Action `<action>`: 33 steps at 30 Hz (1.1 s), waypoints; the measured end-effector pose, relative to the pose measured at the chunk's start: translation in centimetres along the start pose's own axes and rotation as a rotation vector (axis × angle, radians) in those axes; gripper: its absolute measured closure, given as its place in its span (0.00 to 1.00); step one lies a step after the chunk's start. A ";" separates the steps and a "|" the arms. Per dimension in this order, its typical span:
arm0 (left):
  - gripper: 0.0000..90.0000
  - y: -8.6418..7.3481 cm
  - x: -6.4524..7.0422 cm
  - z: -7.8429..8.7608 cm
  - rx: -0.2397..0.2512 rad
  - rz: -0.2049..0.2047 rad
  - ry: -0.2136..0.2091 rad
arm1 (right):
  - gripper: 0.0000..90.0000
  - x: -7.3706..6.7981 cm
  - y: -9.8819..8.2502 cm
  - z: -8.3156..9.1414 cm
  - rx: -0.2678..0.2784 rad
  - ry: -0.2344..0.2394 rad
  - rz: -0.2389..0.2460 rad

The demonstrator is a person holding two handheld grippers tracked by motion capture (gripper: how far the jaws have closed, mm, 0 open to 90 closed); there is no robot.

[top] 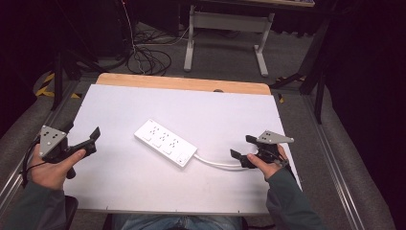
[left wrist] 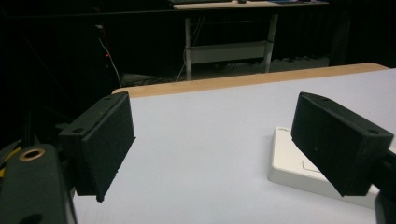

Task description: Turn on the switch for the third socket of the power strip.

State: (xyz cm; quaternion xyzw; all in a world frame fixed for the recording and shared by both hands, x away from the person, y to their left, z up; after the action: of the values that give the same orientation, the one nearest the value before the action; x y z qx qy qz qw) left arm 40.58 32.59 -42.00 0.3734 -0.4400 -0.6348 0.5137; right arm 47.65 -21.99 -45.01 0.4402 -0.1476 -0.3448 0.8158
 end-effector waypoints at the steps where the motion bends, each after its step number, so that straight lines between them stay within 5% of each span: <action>1: 0.15 0.0 -0.1 0.0 -0.001 0.006 -0.003 | 0.15 0.0 0.0 0.0 0.001 -0.001 0.000; 17: 0.26 -0.1 -0.2 -0.2 -0.009 0.004 0.008 | 0.15 0.0 0.0 0.0 0.000 -0.003 0.002; 33: 0.70 0.0 -0.4 -0.3 -0.013 0.011 -0.014 | 0.15 0.0 0.0 0.1 0.000 -0.002 0.003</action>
State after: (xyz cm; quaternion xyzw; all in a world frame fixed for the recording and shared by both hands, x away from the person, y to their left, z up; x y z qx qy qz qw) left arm 40.92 32.93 -42.06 0.3632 -0.4414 -0.6375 0.5165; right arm 47.59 -22.02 -44.97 0.4395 -0.1493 -0.3440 0.8162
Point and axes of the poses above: each handheld gripper's, and its own axes: z roughly backward along the jaws, y roughly out of its top, x roughly to its right, the point moved 1 cm from there along -z, roughly forward along the jaws, and after that the axes turned 7 degrees about -x, right-handed, at the moved point
